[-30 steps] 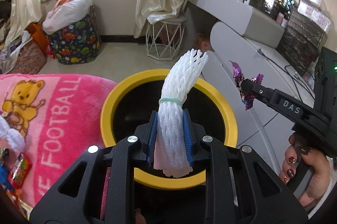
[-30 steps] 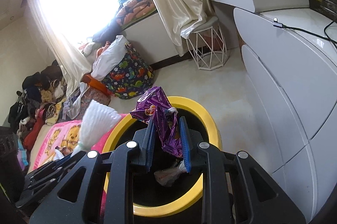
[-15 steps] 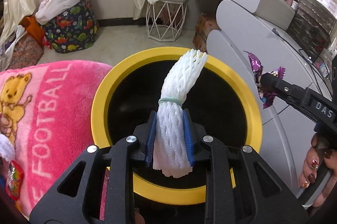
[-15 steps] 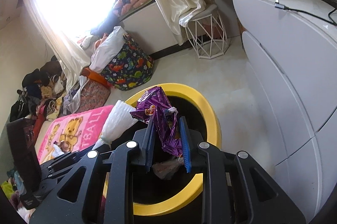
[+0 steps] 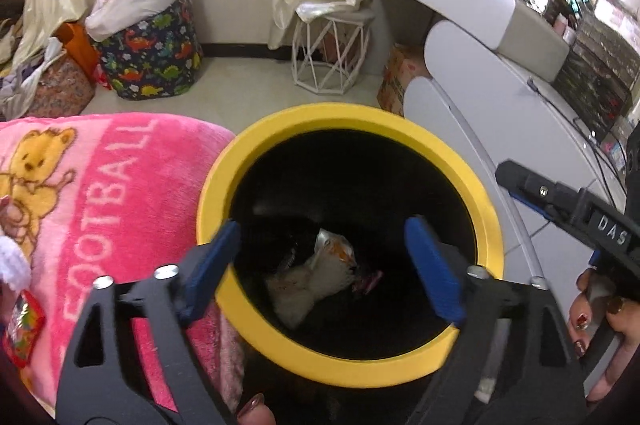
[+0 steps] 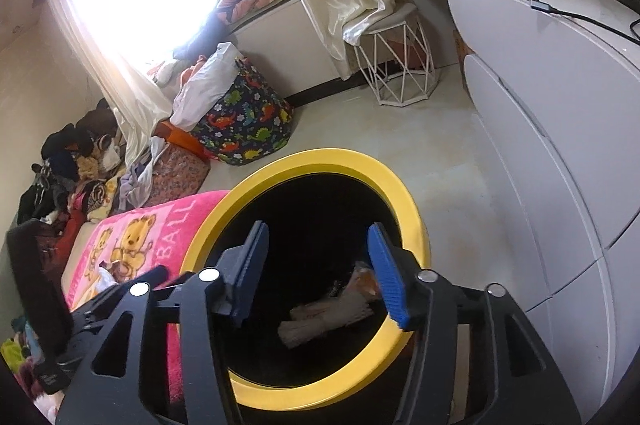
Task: Collect trash
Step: 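Open both tools to drop the items into the bin, then move both tools back toward the blanket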
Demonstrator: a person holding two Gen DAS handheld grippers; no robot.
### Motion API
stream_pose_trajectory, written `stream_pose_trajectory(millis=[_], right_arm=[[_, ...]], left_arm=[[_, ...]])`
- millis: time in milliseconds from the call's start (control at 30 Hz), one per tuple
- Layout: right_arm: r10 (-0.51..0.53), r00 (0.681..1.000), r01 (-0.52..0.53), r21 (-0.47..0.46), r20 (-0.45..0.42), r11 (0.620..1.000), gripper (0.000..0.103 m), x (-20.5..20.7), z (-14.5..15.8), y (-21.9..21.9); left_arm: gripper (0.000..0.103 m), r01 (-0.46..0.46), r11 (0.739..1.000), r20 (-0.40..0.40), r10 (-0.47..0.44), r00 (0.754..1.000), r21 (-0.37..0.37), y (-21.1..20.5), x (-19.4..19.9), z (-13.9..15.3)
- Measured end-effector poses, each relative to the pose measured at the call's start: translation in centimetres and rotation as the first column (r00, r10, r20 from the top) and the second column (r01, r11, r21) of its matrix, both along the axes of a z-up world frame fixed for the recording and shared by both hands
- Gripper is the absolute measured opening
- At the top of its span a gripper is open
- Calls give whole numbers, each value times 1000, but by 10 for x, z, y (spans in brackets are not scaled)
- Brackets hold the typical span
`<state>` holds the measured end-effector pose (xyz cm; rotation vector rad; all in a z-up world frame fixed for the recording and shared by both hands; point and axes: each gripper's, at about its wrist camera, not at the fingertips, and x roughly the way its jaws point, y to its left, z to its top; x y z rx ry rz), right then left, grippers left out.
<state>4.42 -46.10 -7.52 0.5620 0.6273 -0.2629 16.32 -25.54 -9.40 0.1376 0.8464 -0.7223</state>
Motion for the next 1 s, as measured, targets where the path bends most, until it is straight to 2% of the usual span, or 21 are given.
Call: stream_pose_trajectory(millis=[33,267,600,733,1000], right_arm=[[-4,1000,4,-4,1,1000,58,-1,1,0],[-12,1000,12,-23,2,1000,69,-2,4,3],[-20,1000,21,-46,21,999,70,-5,14,7],[-10,1000,12,-68,25,998,70,-6,19,15],[10,999,-6,-111,33,994,70,-6,27,27]], left_arm=[[93,-14,1000,18,14,1000,-9,4,-2,4],[93,-74,997,34,75,997,-38,23,-8,20],[93,-130,989,49,134,990,-74,57,-27,36],[93,-141,988,89,146,985,-62,69,-35,41],[93,-173,981,118,183,976,-87,93,-43,51]])
